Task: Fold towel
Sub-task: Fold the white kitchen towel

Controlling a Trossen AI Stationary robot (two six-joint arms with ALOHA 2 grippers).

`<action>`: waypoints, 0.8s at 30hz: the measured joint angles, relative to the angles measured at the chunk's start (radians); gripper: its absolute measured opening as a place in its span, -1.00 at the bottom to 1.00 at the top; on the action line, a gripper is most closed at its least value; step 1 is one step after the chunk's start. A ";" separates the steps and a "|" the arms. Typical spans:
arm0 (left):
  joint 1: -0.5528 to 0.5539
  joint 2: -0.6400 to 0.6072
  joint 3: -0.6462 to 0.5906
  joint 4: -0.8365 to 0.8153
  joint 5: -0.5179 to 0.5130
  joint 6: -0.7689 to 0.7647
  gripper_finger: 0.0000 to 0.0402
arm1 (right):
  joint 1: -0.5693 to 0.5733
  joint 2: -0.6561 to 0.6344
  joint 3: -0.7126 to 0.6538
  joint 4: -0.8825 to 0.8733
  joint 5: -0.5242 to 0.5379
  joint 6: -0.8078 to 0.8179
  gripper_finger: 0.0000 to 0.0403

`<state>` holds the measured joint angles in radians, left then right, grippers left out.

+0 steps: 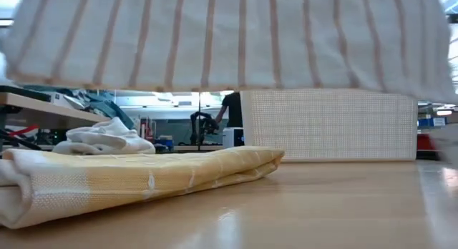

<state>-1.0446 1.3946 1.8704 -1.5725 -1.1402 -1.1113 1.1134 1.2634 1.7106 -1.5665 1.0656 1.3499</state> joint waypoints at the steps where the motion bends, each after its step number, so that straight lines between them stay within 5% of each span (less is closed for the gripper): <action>1: 0.000 0.000 0.000 0.000 0.003 0.000 -1.00 | 0.000 0.005 0.008 0.005 0.000 -0.006 -1.00; 8: -0.008 0.097 -0.032 0.007 0.184 -0.108 -1.00 | 0.001 0.086 -0.006 0.067 -0.191 0.021 -1.00; 19: -0.076 0.450 -0.029 0.183 0.571 -0.359 -1.00 | 0.058 0.405 -0.035 0.320 -0.487 0.163 -1.00; 24: -0.115 0.566 0.016 0.334 0.620 -0.361 -1.00 | 0.086 0.524 -0.035 0.520 -0.556 0.159 -1.00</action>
<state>-1.1593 1.9601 1.8867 -1.2381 -0.5201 -1.4719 1.1998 1.7871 1.6756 -1.0464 0.5097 1.5086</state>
